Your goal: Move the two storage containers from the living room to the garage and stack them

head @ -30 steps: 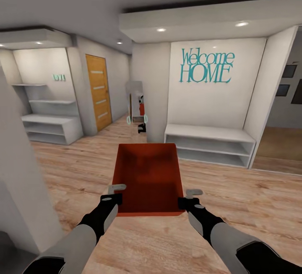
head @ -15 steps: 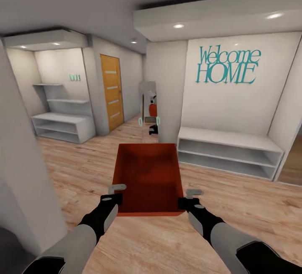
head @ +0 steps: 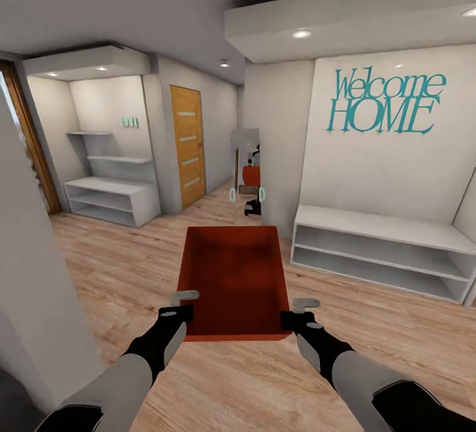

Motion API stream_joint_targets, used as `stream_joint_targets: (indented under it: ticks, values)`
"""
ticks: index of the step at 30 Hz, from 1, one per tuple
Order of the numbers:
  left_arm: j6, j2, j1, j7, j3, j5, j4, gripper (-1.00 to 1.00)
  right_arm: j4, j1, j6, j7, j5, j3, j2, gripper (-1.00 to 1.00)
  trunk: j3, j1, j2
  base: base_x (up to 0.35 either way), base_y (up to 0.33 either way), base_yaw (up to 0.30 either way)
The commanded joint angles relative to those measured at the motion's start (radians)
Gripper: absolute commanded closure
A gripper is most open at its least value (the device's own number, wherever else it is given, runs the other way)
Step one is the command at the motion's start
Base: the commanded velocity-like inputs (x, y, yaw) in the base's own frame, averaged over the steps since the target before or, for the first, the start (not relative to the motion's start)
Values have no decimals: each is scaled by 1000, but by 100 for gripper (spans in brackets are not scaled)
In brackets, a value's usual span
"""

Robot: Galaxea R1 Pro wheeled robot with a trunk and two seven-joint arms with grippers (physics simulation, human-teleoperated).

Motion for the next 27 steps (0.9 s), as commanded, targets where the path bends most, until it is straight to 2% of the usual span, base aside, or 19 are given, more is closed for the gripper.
stream_joint_targets:
  ticks: [1, 27]
  values:
    - [9, 9, 0, 22, 18, -5, 0, 100, -3, -1, -5, -6, 5, -36, -1, 100, 0, 1, -1, 324, 0, 2]
    - [9, 10, 0, 21, 18, -5, 0, 100, 3, -1, -6, -7, 6, -36, 0, 100, 0, 1, -1, 324, 0, 0]
